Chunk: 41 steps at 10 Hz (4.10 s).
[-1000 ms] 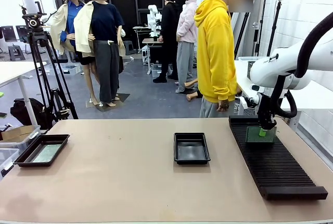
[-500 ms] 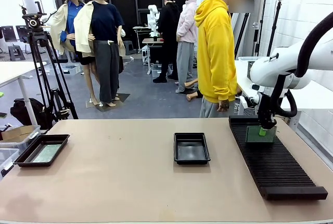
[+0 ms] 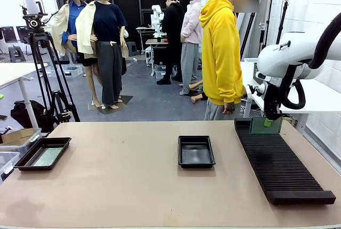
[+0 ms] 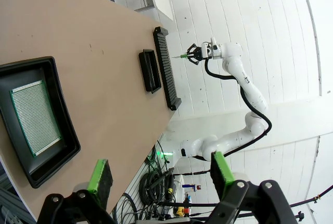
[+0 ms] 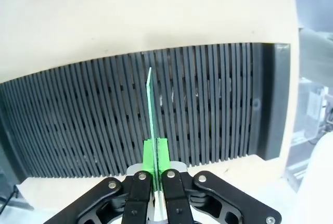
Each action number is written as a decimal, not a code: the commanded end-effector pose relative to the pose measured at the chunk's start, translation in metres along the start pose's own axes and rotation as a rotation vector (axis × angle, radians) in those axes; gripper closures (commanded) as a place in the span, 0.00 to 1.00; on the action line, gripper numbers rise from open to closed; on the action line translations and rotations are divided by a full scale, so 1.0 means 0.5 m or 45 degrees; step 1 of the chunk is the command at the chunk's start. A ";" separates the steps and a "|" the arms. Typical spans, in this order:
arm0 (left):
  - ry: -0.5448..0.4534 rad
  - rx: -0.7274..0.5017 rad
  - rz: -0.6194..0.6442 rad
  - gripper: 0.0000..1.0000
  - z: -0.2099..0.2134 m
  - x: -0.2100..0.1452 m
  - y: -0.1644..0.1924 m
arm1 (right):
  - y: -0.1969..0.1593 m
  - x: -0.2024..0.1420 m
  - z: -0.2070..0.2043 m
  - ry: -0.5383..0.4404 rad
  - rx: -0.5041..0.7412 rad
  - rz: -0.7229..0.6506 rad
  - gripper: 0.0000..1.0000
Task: Inspect and transfer BCBs to ESD trays.
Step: Pick up the Blank PCB from the PCB Rack and place it in the right ESD tray.
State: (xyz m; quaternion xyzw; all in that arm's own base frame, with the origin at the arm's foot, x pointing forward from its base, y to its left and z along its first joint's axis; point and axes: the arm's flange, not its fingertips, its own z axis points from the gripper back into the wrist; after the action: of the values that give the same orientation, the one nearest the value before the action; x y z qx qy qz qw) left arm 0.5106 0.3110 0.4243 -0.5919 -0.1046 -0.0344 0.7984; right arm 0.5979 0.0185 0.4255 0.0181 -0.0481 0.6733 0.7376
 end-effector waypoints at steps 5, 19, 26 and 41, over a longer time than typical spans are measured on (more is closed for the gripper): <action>-0.007 0.014 -0.001 0.00 0.001 -0.001 -0.003 | 0.106 0.052 0.078 0.073 -0.045 -0.253 1.00; -0.007 0.014 -0.001 0.00 0.001 -0.001 -0.003 | 0.268 0.381 -0.059 -0.211 -0.068 -1.568 1.00; -0.007 0.014 -0.001 0.00 0.001 -0.001 -0.003 | 0.256 0.469 -0.098 -0.289 0.050 -1.705 1.00; -0.007 0.014 -0.001 0.00 0.001 -0.001 -0.003 | 0.250 0.480 -0.094 -0.295 0.067 -1.688 1.00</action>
State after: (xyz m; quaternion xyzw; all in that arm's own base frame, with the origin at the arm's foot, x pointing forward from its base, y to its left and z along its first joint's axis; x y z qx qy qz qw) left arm 0.5106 0.3111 0.4243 -0.5919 -0.1046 -0.0343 0.7985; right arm 0.5017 0.2749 0.3985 0.1390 -0.0831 0.0706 0.9843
